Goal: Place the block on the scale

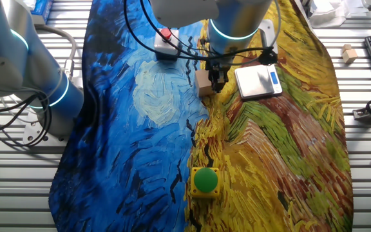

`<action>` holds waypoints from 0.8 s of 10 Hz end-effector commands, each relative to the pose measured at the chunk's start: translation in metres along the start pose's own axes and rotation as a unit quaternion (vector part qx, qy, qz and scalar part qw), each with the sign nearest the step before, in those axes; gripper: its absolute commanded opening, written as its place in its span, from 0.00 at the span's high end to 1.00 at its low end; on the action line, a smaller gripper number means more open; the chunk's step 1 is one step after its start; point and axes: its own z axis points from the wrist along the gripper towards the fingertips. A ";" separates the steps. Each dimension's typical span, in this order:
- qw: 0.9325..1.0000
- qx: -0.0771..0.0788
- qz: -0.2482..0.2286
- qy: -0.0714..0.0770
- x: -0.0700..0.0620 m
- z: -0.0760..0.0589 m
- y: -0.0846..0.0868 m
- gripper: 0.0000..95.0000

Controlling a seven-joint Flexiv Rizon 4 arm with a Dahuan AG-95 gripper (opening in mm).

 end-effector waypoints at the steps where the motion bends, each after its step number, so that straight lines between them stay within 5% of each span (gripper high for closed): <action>1: 1.000 0.001 0.001 0.003 0.000 -0.004 0.001 1.00; 8: 1.000 0.000 0.003 0.006 -0.002 -0.020 0.003 1.00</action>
